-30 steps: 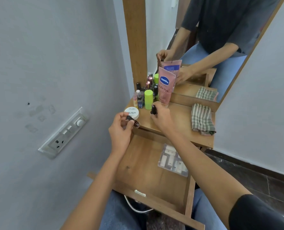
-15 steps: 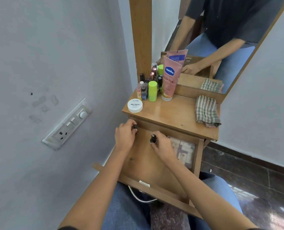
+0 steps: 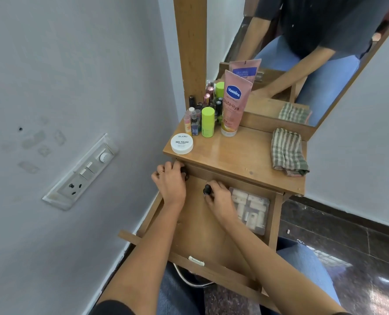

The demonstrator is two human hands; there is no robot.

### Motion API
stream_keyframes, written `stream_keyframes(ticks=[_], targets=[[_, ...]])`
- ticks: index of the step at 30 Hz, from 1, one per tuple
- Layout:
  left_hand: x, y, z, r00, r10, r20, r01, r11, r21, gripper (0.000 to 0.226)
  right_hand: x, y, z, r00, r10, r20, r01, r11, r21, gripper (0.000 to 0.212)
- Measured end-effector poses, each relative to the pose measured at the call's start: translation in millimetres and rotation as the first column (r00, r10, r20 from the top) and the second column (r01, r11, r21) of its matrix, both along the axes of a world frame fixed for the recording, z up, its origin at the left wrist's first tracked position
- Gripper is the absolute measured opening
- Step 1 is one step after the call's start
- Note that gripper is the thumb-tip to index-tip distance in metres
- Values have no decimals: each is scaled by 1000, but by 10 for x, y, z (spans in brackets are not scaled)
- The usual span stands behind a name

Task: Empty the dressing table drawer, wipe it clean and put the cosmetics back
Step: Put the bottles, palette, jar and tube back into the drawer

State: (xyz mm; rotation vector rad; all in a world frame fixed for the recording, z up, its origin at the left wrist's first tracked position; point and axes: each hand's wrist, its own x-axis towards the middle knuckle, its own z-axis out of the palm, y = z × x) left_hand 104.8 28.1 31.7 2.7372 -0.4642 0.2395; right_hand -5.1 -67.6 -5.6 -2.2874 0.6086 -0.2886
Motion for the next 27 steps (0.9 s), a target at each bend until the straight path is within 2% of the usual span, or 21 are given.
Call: stream_keyframes(ticks=[4,10,14,17,19,21,27], targets=[[-12,8,-40,999,31,40,-31,999,14,25,16,-9,-18,1000,-17,7,17,1000,21,25],[-295,80,11,999,0,-33,-8,971,-240,26,5,-33,7,1000,-21,10,21,998,60,33],[-453,116,-26,968,-102,-229,28,951,-307,24,6,-53,47,1000,23,-5,-23,998,53,35],[-463,103,-107,892,-183,-413,76,962,-263,33,5,-65,57,1000,13,-9,-13,998,68,38],[-463,66,-164,832,-222,-509,73,953,-296,40,-25,-73,84,1000,-15,-2,15,997,80,44],[-472,17,-197,803,-243,-545,58,941,-333,43,-93,-94,127,999,-50,-16,51,996,66,48],[-479,-113,-232,781,-278,-559,37,915,-403,36,-316,-211,157,985,-173,-24,175,980,99,42]])
